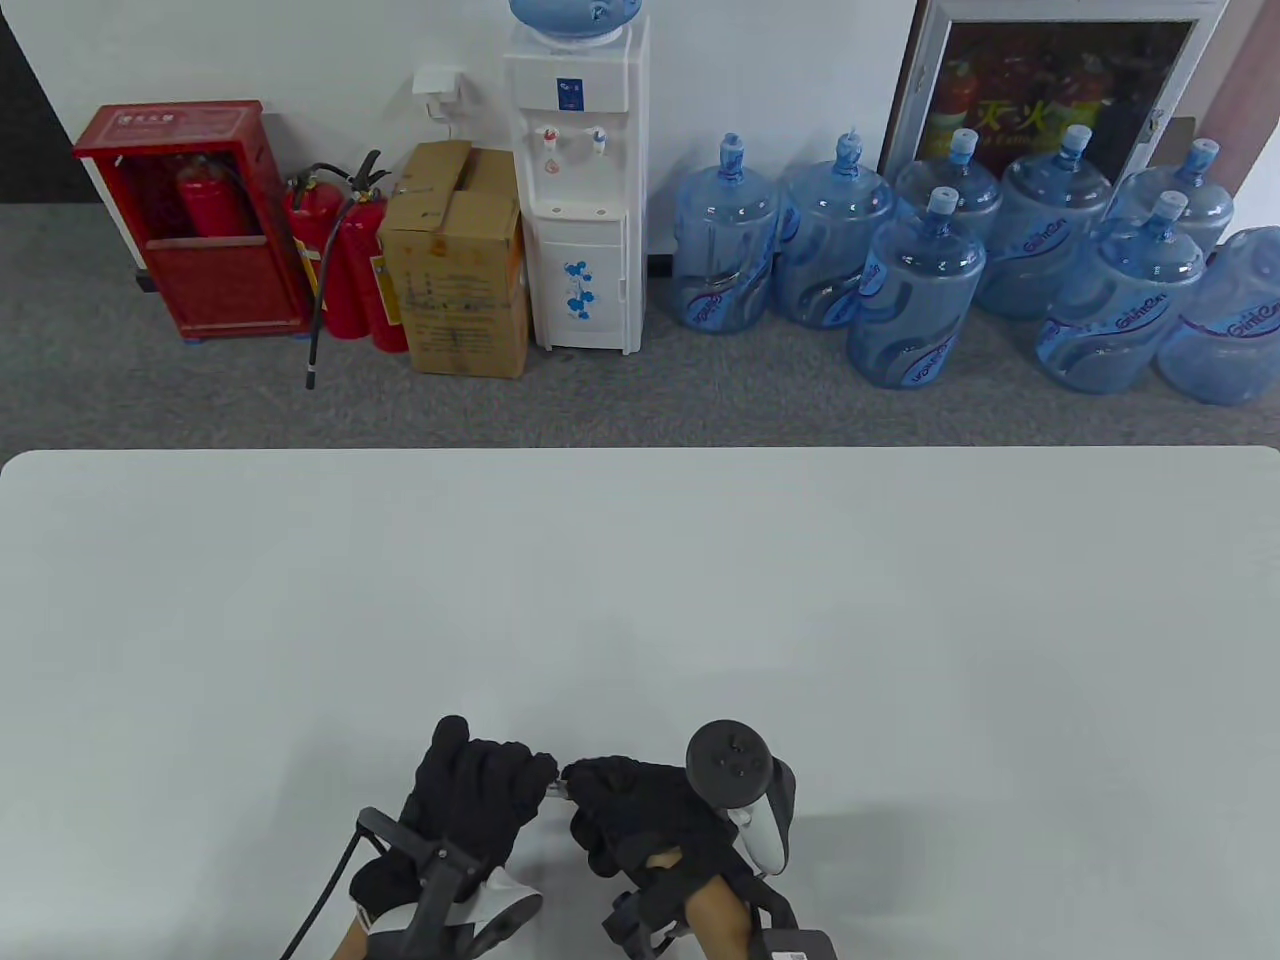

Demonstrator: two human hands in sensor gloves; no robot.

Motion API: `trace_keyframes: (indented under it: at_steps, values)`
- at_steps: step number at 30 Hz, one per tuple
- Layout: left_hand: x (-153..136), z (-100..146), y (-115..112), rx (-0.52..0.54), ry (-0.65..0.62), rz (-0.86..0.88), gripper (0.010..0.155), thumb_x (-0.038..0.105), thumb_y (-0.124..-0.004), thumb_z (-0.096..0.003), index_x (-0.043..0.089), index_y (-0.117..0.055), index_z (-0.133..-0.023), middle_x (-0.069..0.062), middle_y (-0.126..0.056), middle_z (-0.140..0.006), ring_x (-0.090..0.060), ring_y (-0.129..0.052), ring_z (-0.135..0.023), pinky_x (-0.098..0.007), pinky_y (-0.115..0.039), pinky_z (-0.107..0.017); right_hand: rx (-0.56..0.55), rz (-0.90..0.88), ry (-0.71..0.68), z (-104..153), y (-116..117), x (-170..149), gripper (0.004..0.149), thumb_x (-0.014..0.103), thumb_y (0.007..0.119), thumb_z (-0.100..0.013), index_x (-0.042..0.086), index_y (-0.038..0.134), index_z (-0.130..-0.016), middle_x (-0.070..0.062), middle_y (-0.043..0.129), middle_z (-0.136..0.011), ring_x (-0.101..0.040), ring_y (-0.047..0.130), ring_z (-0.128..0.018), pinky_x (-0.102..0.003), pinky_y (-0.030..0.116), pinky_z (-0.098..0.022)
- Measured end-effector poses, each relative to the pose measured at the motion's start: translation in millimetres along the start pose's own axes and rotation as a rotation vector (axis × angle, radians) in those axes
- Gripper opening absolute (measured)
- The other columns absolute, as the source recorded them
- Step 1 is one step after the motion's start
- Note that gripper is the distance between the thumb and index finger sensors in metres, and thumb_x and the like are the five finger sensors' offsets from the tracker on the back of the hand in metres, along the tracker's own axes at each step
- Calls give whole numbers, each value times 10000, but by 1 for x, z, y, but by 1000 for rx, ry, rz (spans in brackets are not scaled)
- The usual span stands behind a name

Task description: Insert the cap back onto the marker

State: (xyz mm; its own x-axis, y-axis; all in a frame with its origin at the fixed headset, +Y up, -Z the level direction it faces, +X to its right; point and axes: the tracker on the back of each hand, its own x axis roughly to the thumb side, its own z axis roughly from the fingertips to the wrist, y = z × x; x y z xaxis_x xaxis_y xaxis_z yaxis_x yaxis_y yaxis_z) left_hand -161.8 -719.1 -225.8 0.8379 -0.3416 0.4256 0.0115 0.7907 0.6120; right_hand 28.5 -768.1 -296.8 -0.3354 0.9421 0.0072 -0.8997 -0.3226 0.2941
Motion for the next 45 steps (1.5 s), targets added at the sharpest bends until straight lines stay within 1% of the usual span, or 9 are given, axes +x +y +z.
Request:
trace_keyframes:
  at_steps: [7, 11, 21, 27, 33, 36, 38, 41, 45]
  values:
    - [5, -1, 4, 20, -77, -102, 483, 359, -782, -367, 313, -866, -840, 20, -1021, -792, -263, -1074, -606, -614, -688, -670, 68, 19, 60, -4, 4, -9, 541, 572, 669, -389, 163, 931, -626, 151, 1039, -235, -42, 1072, -58, -384, 930, -428]
    - [9, -2, 6, 21, -105, -115, 488, 359, -804, -368, 308, -865, -850, 26, -1022, -806, -245, -1084, -618, -599, -702, -670, 33, 28, 101, -4, -1, -13, 560, 663, 682, -364, 207, 961, -530, 144, 1026, -181, -70, 1071, -58, -410, 916, -422]
    - [-1, -6, -3, -95, 11, 16, 502, 423, -789, -398, 351, -797, -895, 56, -981, -839, -179, -1084, -591, -566, -732, -656, -147, 103, 59, 4, -17, -8, 529, 633, 771, -360, 237, 950, -661, 89, 1066, -365, -100, 1101, -231, -444, 882, -492]
    - [-3, -7, -9, -175, 20, -3, 529, 404, -828, -389, 356, -773, -913, 53, -956, -873, -177, -1082, -627, -566, -728, -662, -162, 102, 7, 6, -22, -7, 465, 496, 846, -384, 258, 897, -780, 58, 1061, -581, -110, 1097, -405, -472, 842, -568]
    - [-31, -3, -20, -264, 174, -42, 516, 402, -819, -403, 351, -787, -915, 45, -969, -863, -183, -1085, -612, -563, -729, -660, -336, 105, -61, 17, -44, -5, 446, 436, 846, -412, 263, 863, -823, 42, 1027, -674, -155, 1077, -511, -511, 817, -584]
    - [-56, 3, -27, -296, 324, -23, 525, 411, -835, -404, 337, -788, -922, 30, -963, -869, -169, -1104, -578, -553, -760, -635, -497, 295, -91, 25, -54, 1, 500, 482, 765, -432, 263, 817, -879, 7, 973, -807, -226, 1032, -663, -556, 759, -623]
    - [-74, 8, -32, -337, 430, -30, 524, 414, -851, -402, 330, -801, -917, 23, -974, -856, -168, -1118, -562, -547, -775, -621, -607, 552, -101, 30, -57, 8, 579, 528, 721, -431, 276, 739, -951, -13, 857, -975, -257, 951, -825, -571, 711, -653]
    - [-101, 19, -41, -430, 575, -73, 518, 432, -869, -395, 324, -827, -900, 15, -1004, -808, -159, -1132, -523, -536, -793, -602, -588, 899, -73, 30, -57, 10, 683, 615, 623, -431, 306, 591, -1040, 15, 646, -1128, -258, 721, -1028, -580, 581, -710]
    - [-127, 32, -51, -506, 714, -60, 499, 436, -888, -395, 326, -852, -880, 5, -1022, -763, -185, -1106, -487, -528, -790, -582, -495, 950, -1, 25, -54, 6, 739, 653, 543, -423, 325, 467, -1081, 27, 445, -1188, -252, 458, -1108, -596, 400, -730]
